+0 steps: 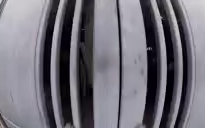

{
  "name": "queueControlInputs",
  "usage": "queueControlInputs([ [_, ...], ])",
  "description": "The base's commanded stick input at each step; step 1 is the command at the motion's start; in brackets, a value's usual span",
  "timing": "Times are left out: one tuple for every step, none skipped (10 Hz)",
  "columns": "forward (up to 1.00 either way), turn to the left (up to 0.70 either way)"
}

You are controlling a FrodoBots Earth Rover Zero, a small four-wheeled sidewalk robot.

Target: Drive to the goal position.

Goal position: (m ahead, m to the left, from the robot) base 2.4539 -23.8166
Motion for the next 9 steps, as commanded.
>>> queueControlInputs([
  [0.03, 0.00],
  [0.03, 0.00],
  [-0.28, 0.00],
  [-0.45, 0.00],
  [-0.45, 0.00],
  [-0.45, 0.00],
  [-0.45, 0.00],
  [-0.45, 0.00],
  [-0.45, 0.00],
])
